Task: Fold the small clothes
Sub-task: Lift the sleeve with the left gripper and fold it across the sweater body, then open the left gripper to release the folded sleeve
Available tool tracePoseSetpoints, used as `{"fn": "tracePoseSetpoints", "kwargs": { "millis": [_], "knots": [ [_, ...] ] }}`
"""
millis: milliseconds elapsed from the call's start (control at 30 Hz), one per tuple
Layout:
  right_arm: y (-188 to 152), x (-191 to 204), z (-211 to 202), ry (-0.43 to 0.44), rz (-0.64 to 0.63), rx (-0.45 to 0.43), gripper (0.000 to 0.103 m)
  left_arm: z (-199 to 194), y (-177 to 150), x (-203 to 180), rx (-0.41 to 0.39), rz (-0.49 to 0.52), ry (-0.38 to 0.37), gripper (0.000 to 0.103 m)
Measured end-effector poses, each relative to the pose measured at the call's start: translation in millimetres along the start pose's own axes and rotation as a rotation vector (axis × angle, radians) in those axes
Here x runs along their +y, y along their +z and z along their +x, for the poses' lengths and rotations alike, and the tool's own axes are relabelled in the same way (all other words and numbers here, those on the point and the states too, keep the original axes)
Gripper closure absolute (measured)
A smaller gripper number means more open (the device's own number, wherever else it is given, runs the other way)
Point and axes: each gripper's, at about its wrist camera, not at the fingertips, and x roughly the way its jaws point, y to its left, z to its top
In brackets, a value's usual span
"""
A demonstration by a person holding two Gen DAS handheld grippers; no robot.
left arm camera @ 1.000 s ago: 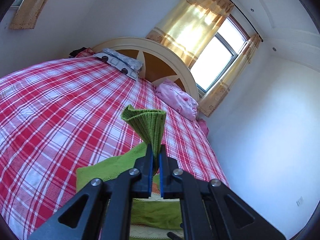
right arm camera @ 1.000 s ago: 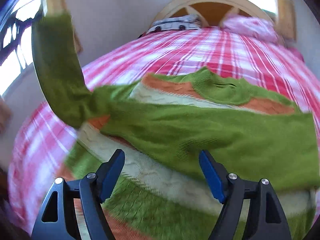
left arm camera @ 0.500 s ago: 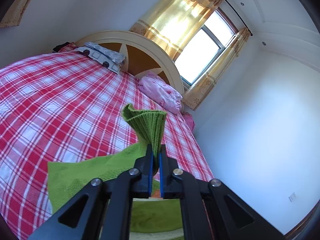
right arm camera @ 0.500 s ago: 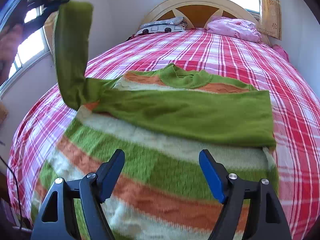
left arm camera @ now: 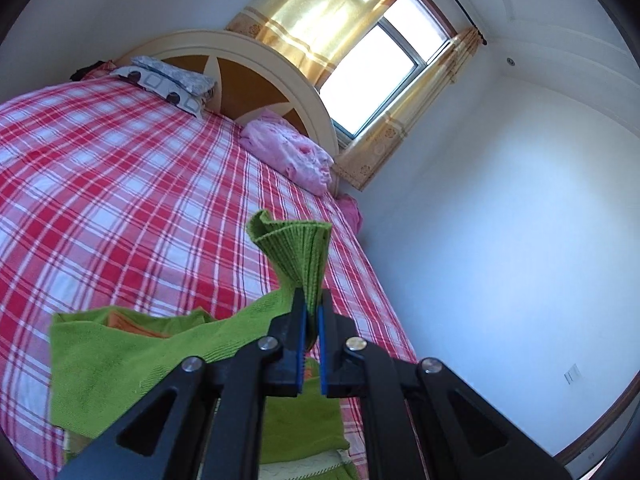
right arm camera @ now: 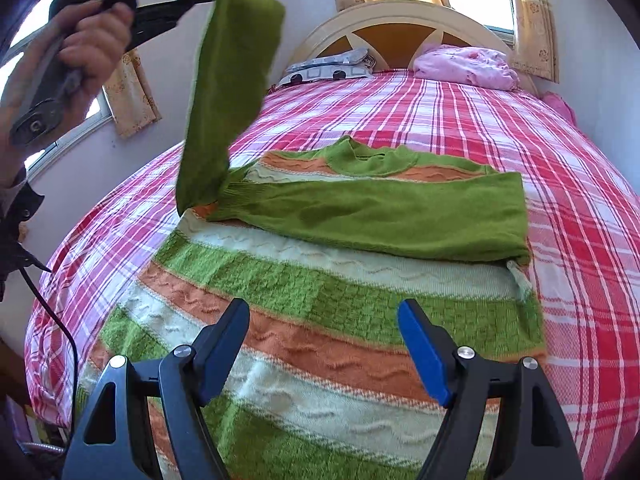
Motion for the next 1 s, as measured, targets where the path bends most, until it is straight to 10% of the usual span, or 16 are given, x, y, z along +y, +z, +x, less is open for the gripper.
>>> {"fn": "tracePoseSetpoints", "kwargs": {
  "millis": [500, 700, 900, 1000],
  "knots": [
    [-29.1, 3.3, 20.8, 0.007, -0.016, 0.054, 0.026, 110.7, -99.6, -27.9, 0.220, 0.150, 0.123, 0.098],
    [-30.1, 3.4, 23.6, 0.028, -0.016, 0.062, 0.025, 107.3, -116.5, -44.8, 0.295, 0.246, 0.042, 0.095],
    [-29.7, 1.5, 24.5, 0.053, 0.000, 0.060, 0.025, 38.9, -113.9, -35.9, 0.203, 0.382, 0.131, 0.032],
    [-29.6, 2.2, 24.9, 0.053, -0.001, 0.060, 0.025, 5.7, -112.2, 4.5, 0.169, 0.396, 0.268, 0.031]
  ]
}}
